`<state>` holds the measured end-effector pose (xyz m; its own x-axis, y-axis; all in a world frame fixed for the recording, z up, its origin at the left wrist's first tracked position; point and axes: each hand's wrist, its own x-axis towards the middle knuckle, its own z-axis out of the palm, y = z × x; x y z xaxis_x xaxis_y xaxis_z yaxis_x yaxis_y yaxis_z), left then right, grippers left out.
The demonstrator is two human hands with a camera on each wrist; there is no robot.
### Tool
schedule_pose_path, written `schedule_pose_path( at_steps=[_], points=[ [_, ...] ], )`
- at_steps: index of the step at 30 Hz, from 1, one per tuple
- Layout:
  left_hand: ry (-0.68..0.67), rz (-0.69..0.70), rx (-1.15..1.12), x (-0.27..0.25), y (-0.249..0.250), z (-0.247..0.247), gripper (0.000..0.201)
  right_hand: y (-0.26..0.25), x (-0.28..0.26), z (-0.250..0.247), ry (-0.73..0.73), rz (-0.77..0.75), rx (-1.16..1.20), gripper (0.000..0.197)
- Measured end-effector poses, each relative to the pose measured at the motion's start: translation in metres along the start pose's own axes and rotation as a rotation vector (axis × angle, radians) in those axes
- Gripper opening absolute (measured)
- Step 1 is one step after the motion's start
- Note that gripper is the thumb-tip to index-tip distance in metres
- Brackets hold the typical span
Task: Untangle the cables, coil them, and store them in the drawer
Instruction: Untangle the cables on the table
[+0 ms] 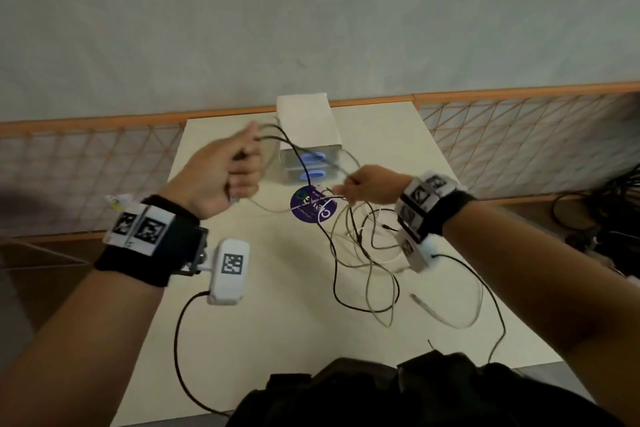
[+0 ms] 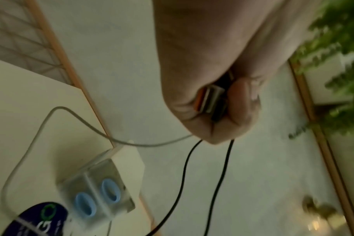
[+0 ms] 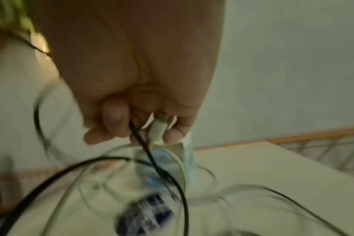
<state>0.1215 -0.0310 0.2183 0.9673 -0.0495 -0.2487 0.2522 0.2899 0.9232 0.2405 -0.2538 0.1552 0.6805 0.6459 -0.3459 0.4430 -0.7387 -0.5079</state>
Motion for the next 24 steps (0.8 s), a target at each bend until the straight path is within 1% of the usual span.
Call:
schedule_pose_path(
  at_steps=[1, 3, 4, 5, 6, 7, 8, 9, 10, 11, 12, 13, 14, 15, 16, 17, 18, 19, 20, 21, 22, 23, 24],
  points=[
    [0.013, 0.059, -0.1, -0.003, 0.007, -0.009, 0.042, 0.02, 0.003, 0.016, -0.017, 0.097, -0.081, 0.048],
    [0.038, 0.179, -0.243, -0.01, 0.02, -0.025, 0.039, 0.055, 0.002, 0.047, -0.121, 0.279, -0.365, 0.056],
    [0.051, 0.219, -0.282, -0.014, 0.024, -0.031, 0.038, 0.068, 0.001, 0.057, -0.17, 0.348, -0.451, 0.058],
    [0.062, 0.248, -0.295, -0.016, 0.027, -0.036, 0.037, 0.076, 0.002, 0.061, -0.2, 0.405, -0.437, 0.058],
    [0.074, 0.265, -0.285, -0.017, 0.027, -0.039, 0.034, 0.078, 0.003, 0.058, -0.214, 0.441, -0.319, 0.059],
    [0.085, 0.27, -0.26, -0.018, 0.027, -0.039, 0.031, 0.079, 0.006, 0.052, -0.178, 0.453, -0.115, 0.061],
    [0.1, 0.265, -0.227, -0.017, 0.024, -0.039, 0.029, 0.075, 0.008, 0.042, -0.071, 0.437, 0.117, 0.064],
    [0.123, 0.251, -0.191, -0.015, 0.021, -0.036, 0.027, 0.068, 0.009, 0.029, 0.078, 0.376, 0.324, 0.066],
    [0.16, 0.233, -0.158, -0.012, 0.017, -0.034, 0.026, 0.06, 0.008, 0.012, 0.223, 0.276, 0.537, 0.065],
    [0.198, 0.212, -0.132, -0.009, 0.012, -0.03, 0.026, 0.049, 0.006, -0.007, 0.324, 0.135, 0.775, 0.06],
    [0.227, 0.185, -0.111, -0.006, 0.007, -0.027, 0.025, 0.035, -0.001, -0.027, 0.375, -0.034, 1.023, 0.051],
    [0.239, 0.157, -0.101, -0.004, 0.002, -0.025, 0.025, 0.021, -0.008, -0.045, 0.402, -0.193, 1.217, 0.04],
    [0.235, 0.138, -0.11, -0.002, -0.002, -0.024, 0.025, 0.011, -0.012, -0.057, 0.408, -0.309, 1.327, 0.029],
    [0.217, 0.132, -0.141, 0.0, -0.005, -0.025, 0.023, 0.01, -0.011, -0.061, 0.387, -0.336, 1.34, 0.021],
    [0.192, 0.14, -0.191, 0.001, -0.006, -0.026, 0.018, 0.015, -0.009, -0.056, 0.321, -0.27, 1.271, 0.017],
    [0.169, 0.163, -0.252, 0.001, -0.005, -0.027, 0.011, 0.025, -0.006, -0.04, 0.204, -0.13, 1.117, 0.016],
    [0.158, 0.197, -0.315, 0.001, -0.002, -0.029, 0.006, 0.039, -0.004, -0.02, 0.034, 0.028, 0.891, 0.019],
    [0.157, 0.236, -0.372, 0.0, 0.001, -0.033, 0.003, 0.051, -0.002, -0.003, -0.134, 0.16, 0.649, 0.027],
    [0.166, 0.271, -0.418, -0.001, 0.005, -0.037, 0.001, 0.06, -0.001, 0.006, -0.209, 0.24, 0.489, 0.038],
    [0.178, 0.3, -0.45, -0.002, 0.008, -0.042, 0.002, 0.065, -0.001, 0.006, -0.151, 0.259, 0.452, 0.045],
    [0.195, 0.314, -0.455, -0.002, 0.009, -0.047, 0.004, 0.068, -0.003, -0.001, 0.022, 0.224, 0.592, 0.047],
    [0.21, 0.318, -0.439, -0.002, 0.009, -0.05, 0.005, 0.068, -0.007, -0.016, 0.247, 0.111, 0.907, 0.045],
    [0.227, 0.316, -0.417, -0.002, 0.008, -0.052, 0.004, 0.065, -0.013, -0.034, 0.396, -0.063, 1.277, 0.039]
  ],
)
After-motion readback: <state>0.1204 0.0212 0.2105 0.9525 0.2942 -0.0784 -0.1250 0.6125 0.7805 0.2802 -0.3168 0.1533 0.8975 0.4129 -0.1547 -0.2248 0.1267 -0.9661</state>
